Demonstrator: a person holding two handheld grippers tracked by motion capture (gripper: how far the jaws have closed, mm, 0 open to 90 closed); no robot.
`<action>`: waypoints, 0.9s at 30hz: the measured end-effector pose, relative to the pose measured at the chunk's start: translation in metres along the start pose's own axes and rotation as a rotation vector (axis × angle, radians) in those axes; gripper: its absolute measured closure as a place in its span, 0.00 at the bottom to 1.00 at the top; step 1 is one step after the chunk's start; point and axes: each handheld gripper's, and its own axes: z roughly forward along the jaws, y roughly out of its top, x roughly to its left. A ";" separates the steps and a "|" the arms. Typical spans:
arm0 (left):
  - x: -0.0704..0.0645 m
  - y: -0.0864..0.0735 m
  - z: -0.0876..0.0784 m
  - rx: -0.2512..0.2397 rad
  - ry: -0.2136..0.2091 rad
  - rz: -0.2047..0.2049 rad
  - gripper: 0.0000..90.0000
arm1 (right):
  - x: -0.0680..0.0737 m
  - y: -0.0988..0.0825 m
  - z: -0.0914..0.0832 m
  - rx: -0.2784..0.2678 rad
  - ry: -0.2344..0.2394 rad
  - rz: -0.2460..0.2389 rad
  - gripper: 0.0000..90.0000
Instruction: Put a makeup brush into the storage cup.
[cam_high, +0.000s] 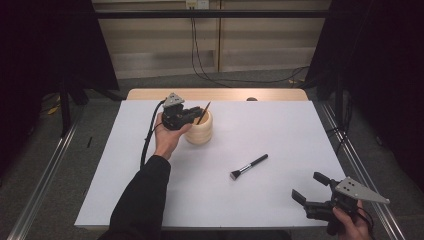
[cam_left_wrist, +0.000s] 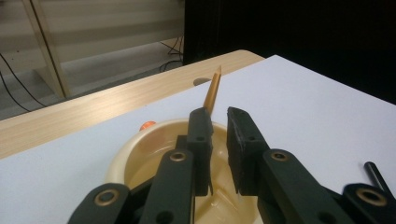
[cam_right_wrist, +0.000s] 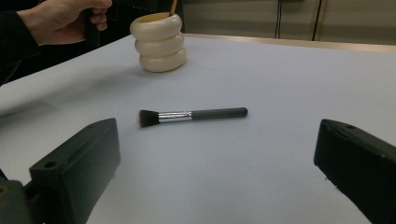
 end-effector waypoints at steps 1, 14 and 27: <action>0.000 0.000 0.000 -0.002 -0.001 0.000 0.87 | 0.000 0.000 0.000 -0.004 -0.002 0.009 0.00; -0.005 0.003 -0.016 -0.026 0.000 0.004 0.51 | 0.001 0.001 0.000 0.001 0.001 0.003 0.00; -0.005 0.002 -0.040 -0.029 0.045 -0.003 0.14 | 0.001 0.001 0.002 0.008 0.000 -0.009 0.00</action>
